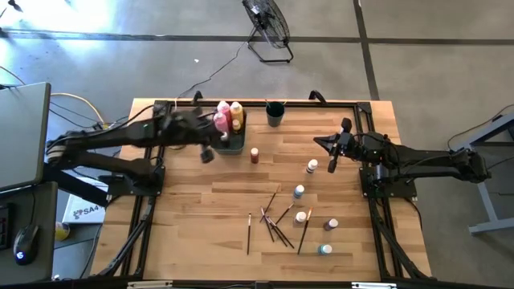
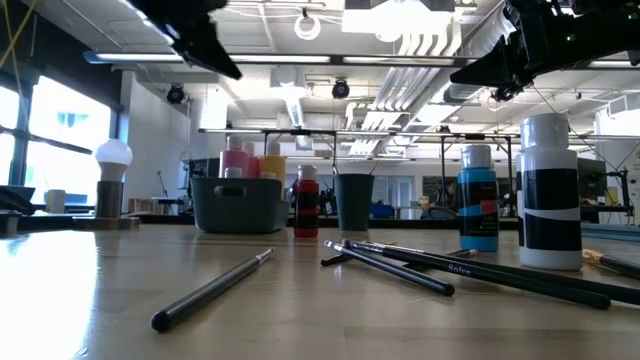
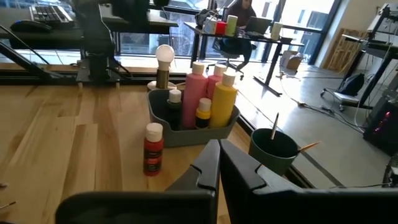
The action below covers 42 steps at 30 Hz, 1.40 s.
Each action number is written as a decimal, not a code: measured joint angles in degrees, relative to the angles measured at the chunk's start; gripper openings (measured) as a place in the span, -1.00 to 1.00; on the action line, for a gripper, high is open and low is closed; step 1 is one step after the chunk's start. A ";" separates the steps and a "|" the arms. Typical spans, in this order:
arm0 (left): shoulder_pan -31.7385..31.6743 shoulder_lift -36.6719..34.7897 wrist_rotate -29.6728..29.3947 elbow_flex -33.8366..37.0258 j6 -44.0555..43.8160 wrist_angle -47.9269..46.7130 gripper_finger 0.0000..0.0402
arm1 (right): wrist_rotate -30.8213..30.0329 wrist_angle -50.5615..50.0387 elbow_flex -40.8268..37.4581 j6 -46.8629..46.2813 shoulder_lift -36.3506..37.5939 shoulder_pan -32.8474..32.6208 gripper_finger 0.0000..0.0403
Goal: Pick & Place Paint Supplies
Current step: Put the small green paint bottle into the green bin
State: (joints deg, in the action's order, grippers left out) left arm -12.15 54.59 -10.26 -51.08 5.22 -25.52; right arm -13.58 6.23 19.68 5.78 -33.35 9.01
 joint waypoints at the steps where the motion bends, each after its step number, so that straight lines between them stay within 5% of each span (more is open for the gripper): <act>1: 0.98 -2.76 0.99 2.52 -1.00 1.36 -1.00 | 0.00 0.01 0.00 -0.03 0.01 0.01 -0.98; 9: 9.71 -14.08 0.07 23.90 -11.61 21.97 -1.00 | 0.02 0.01 0.00 -0.19 0.01 0.01 -0.98; 15: 14.23 -9.02 -16.74 28.00 -22.48 26.79 -1.00 | 0.15 0.06 0.00 -0.19 0.01 0.01 -0.98; 23: 14.77 4.28 -22.08 19.92 -33.56 20.43 -1.00 | 0.20 0.36 0.00 -1.03 0.01 0.00 -0.98; 33: 14.77 20.32 -29.43 -1.58 -49.02 -9.12 -1.00 | 0.20 0.27 0.00 -1.48 0.01 0.00 -0.98; 38: 13.89 25.00 -29.08 -5.60 -49.04 -9.68 -1.00 | 0.20 0.22 0.00 -1.48 0.01 0.00 -0.98; 42: 10.53 27.64 -23.19 -5.59 -51.19 -9.61 -1.00 | 0.21 -0.06 0.00 -1.48 0.01 0.01 -0.98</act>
State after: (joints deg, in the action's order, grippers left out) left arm -1.63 82.24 -33.45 -56.67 -45.96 -35.13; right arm -13.38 6.18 19.68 4.29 -33.34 9.02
